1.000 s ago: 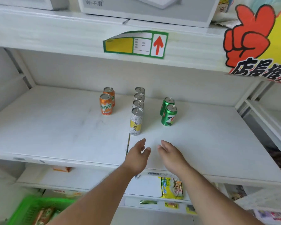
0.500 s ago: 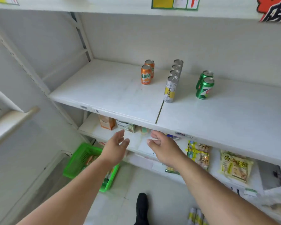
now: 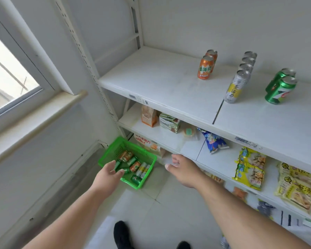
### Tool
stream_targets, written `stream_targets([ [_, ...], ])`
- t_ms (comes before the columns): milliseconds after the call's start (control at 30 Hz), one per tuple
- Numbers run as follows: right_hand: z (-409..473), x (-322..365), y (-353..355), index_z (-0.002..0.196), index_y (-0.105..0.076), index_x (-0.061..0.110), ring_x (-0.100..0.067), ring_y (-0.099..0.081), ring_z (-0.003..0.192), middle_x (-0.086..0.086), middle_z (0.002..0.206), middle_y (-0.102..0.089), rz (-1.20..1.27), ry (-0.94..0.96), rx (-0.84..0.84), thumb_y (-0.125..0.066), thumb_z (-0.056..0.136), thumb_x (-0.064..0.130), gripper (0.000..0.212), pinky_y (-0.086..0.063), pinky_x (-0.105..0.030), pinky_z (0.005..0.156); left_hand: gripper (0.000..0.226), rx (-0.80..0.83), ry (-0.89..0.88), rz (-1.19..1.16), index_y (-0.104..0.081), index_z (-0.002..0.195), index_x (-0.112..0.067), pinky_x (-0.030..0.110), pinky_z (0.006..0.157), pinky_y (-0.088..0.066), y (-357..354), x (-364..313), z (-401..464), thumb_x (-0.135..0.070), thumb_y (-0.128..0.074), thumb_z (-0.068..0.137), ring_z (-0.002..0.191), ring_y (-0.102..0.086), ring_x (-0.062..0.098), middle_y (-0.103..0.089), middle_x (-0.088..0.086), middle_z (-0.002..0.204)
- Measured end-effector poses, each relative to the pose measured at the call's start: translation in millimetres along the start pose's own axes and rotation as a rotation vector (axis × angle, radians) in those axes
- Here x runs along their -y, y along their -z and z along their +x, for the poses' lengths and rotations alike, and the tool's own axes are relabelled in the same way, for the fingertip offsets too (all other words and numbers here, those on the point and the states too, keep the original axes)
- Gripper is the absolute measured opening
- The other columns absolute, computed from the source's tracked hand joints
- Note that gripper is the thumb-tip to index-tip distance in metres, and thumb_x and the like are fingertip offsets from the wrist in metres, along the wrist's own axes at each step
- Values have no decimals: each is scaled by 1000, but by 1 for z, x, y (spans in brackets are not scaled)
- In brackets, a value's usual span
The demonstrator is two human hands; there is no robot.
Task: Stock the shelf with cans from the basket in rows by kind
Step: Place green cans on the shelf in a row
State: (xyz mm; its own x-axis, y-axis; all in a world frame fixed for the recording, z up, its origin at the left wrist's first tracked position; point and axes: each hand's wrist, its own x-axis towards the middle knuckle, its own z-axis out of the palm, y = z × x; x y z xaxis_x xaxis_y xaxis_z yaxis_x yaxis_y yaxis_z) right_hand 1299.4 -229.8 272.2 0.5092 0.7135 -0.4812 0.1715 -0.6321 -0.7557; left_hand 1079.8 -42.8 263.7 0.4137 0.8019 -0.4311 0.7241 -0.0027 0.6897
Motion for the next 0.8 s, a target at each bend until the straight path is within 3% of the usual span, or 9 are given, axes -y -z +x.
stream_targets([
  [300, 61, 57, -98, 161, -31, 17, -16, -48, 142, -3, 161, -44, -19, -106, 28, -61, 101, 40, 71, -39, -30, 113, 62, 38, 51, -35, -42, 150, -24, 21, 76, -50, 84, 58, 77, -34, -66, 94, 130, -54, 15, -55, 0, 143],
  [333, 68, 63, -109, 161, -31, 17, -16, -48, 143, -4, 161, -44, -20, -125, 27, -61, 101, 40, 71, -40, -31, 113, 61, 45, 51, -37, -43, 149, -25, 22, 77, -51, 93, 64, 89, -34, -66, 93, 128, -55, 15, -56, 0, 142],
  [433, 89, 76, -140, 161, -31, 15, -18, -47, 143, -6, 160, -44, -27, -173, 14, -62, 101, 39, 72, -40, -31, 113, 61, 78, 46, -20, -44, 149, -23, 32, 100, -50, 116, 83, 121, -34, -66, 93, 130, -54, 15, -58, 0, 140],
  [533, 105, 81, -168, 161, -31, 14, -18, -48, 143, -7, 160, -44, -21, -218, 21, -63, 100, 40, 73, -41, -30, 111, 61, 123, 55, -3, -44, 148, -23, 37, 104, -48, 130, 97, 146, -35, -67, 93, 131, -53, 14, -58, 0, 140],
  [633, 116, 80, -185, 161, -31, 15, -18, -48, 143, -6, 160, -45, -21, -265, 32, -64, 99, 42, 75, -41, -31, 112, 62, 161, 64, 16, -43, 149, -22, 34, 104, -47, 135, 101, 167, -35, -66, 93, 132, -52, 15, -57, 2, 141],
  [800, 144, 66, -194, 160, -33, 15, -17, -50, 141, -4, 159, -46, -21, -331, 35, -66, 97, 43, 77, -39, -34, 117, 65, 233, 62, 69, -39, 151, -22, 25, 87, -45, 123, 99, 203, -36, -65, 94, 133, -52, 17, -51, 3, 147],
])
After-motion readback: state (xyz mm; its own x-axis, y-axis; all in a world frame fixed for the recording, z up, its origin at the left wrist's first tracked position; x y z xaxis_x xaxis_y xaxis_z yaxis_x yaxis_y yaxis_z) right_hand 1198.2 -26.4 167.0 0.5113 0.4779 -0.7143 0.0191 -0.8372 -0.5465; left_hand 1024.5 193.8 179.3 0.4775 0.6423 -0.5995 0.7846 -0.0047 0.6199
